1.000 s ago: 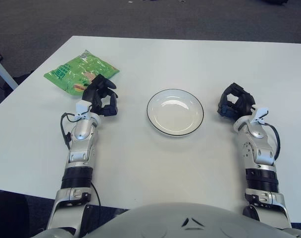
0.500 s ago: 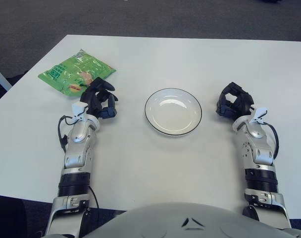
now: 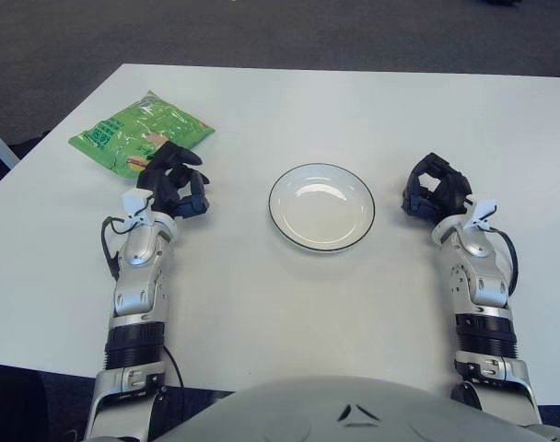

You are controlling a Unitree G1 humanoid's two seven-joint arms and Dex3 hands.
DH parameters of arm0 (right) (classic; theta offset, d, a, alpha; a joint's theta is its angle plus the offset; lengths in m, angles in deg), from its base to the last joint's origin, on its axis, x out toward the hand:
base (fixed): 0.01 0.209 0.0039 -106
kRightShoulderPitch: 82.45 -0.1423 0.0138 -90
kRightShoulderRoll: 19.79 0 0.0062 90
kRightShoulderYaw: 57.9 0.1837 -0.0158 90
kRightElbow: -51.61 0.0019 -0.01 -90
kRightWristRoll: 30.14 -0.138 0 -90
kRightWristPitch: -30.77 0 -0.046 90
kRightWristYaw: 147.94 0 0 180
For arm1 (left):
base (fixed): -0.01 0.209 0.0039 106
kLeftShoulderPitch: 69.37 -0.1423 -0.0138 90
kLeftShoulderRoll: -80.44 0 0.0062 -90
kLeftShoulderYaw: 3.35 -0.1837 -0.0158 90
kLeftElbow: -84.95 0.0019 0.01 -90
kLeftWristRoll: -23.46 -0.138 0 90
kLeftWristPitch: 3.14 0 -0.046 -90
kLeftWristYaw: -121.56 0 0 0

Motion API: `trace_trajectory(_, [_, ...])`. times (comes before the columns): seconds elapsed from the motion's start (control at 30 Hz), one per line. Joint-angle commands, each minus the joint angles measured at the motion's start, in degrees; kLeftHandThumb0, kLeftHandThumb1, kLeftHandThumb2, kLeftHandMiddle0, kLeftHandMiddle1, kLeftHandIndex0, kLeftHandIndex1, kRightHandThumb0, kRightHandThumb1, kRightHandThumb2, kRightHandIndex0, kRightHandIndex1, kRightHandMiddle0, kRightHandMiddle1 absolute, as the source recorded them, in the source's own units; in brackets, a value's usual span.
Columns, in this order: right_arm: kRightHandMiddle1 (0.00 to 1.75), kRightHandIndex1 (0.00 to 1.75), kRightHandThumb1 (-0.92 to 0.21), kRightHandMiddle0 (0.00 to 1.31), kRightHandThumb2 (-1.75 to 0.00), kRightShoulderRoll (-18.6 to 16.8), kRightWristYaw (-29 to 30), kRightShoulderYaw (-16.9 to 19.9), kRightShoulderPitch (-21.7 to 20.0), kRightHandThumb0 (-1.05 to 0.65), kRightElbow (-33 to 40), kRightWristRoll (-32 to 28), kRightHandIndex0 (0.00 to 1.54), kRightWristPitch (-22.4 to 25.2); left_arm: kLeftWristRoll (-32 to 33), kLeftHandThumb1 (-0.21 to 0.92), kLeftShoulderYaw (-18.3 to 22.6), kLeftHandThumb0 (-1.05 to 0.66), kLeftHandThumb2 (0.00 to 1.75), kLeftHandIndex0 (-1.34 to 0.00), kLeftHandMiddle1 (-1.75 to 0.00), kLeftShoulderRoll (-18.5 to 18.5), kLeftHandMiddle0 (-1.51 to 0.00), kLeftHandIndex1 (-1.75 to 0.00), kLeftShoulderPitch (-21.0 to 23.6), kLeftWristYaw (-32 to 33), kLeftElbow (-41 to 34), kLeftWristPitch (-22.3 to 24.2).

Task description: Put the snack into the plate.

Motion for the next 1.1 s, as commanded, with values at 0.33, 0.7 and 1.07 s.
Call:
trace_trajectory(0.33, [1.75,1.75,-0.31,0.62,-1.32,-2.05,-1.20,-0.08,5.55,-0.48,-2.96,-0.92,1.28,1.97,-11.80,0.25,-0.02,-0.01,1.41,-0.54,-1.75,-2.02,-0.55,-1.75,-3.88,10.60,-2.95,-6.73])
trace_trajectory(0.7, [1.75,1.75,-0.31,0.62,-1.32,-2.03,-1.64,-0.27,5.38,-0.48,-2.79,-0.81,1.28,2.58,-20.67,0.24,1.40,-0.01,1.41,-0.54,-1.75,0.07,-0.55,-1.75,-1.38,18.31,0.33,-13.48])
trace_trajectory(1.07, [1.75,1.75,-0.31,0.62,-1.32,-2.28,-1.82,-0.28,5.40,-0.48,-2.35,-1.14,1.28,3.05,-28.61,0.24,1.13,-0.01,1.42,-0.50,-1.75,1.73,-0.60,-1.74,-0.92,23.82,-0.10,-17.15])
